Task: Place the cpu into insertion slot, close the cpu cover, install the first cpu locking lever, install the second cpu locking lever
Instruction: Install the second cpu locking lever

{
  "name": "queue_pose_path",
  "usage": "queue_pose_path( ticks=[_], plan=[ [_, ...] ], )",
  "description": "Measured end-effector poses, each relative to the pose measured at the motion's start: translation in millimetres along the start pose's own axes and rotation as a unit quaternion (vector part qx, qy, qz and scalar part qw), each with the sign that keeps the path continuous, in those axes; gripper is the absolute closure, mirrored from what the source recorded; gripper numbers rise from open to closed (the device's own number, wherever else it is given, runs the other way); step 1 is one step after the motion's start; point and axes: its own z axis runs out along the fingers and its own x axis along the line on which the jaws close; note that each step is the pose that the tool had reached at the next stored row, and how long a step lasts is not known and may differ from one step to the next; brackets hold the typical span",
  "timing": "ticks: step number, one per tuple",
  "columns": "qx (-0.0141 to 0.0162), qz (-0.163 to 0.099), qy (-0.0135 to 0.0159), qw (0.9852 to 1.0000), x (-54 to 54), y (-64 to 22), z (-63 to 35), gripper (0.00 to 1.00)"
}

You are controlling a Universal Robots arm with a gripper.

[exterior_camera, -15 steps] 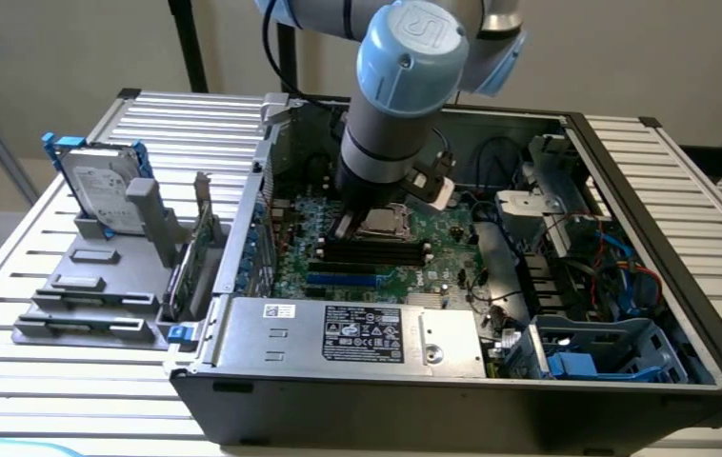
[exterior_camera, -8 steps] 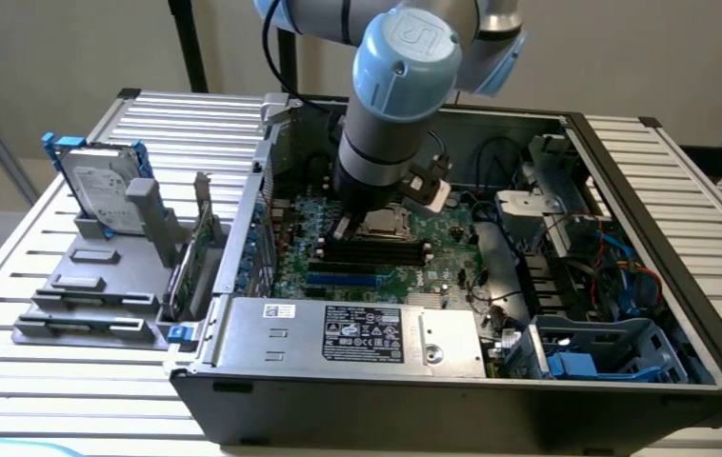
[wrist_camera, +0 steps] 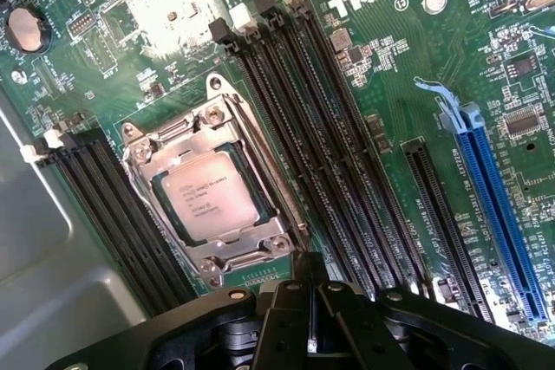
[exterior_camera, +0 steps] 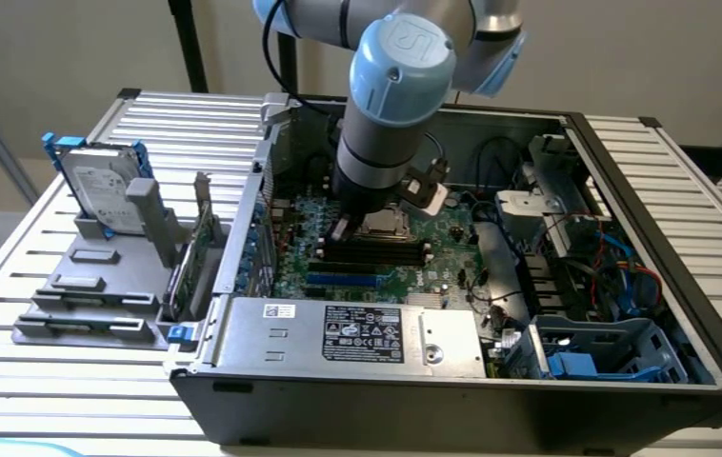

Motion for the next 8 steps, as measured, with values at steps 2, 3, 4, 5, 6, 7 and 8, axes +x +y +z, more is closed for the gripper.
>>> queue_pose_path(
  ticks=[2, 3, 4, 5, 6, 7, 8],
  plan=[
    [-0.002, 0.008, 0.0016, 1.0, -0.4, -0.5, 1.1, 0.89],
    [-0.0026, 0.01, 0.002, 0.9999, -0.6, -0.6, 1.5, 0.89],
    [-0.0032, 0.011, 0.0021, 0.9999, -0.6, -0.8, 1.8, 0.89],
    [-0.0038, 0.013, 0.0018, 0.9999, -0.7, -0.9, 2.1, 0.89],
    [-0.0043, 0.014, 0.0012, 0.9999, -0.8, -0.9, 2.2, 0.89],
    [-0.0048, 0.016, 0.0005, 0.9999, -1.0, -1.1, 2.2, 0.89],
    [-0.0051, 0.017, 0.0, 0.9998, -1.1, -1.2, 2.2, 0.89]
  ],
)
